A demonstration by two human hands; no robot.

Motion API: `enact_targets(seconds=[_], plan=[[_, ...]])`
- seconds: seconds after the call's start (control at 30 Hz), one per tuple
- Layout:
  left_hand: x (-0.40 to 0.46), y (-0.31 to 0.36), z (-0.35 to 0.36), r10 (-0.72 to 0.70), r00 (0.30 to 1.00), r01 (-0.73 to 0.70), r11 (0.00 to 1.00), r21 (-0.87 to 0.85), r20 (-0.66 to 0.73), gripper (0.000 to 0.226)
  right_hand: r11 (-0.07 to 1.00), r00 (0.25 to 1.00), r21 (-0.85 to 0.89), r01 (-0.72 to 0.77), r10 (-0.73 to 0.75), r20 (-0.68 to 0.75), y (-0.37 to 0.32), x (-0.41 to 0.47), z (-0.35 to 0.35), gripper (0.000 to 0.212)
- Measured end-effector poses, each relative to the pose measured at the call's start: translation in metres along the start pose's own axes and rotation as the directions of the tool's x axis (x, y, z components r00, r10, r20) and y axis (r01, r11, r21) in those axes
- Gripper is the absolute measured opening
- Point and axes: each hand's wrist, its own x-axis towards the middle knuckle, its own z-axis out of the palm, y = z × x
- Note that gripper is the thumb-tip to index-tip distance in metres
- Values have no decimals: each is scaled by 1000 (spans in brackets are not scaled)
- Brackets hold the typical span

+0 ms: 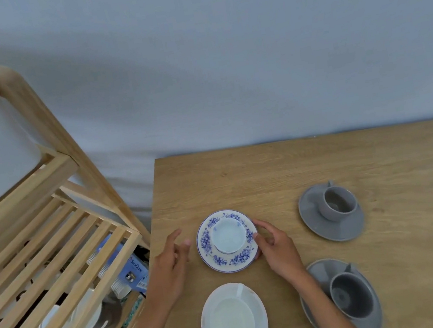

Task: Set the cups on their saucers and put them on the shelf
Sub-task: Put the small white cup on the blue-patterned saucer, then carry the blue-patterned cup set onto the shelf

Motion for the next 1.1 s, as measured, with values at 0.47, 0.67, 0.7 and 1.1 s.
enact_targets(seconds=[0.47,0.67,0.7,1.1], plan=[[5,-8,33,-48,989,56,997,-56,139,55,998,995,18,-53,52,80,-10,-12,1,46],[-10,7,22,26,996,-12,987,-162,89,48,997,998,77,-33,29,62,-25,-31,-8,42],[-14,10,20,40,996,-26,985,-173,78,47,996,998,89,-20,14,62,-28,-35,-10,42],[-97,19,8,74,994,-91,972,-219,-84,52,981,959,137,139,-168,229,-58,-91,-41,38]])
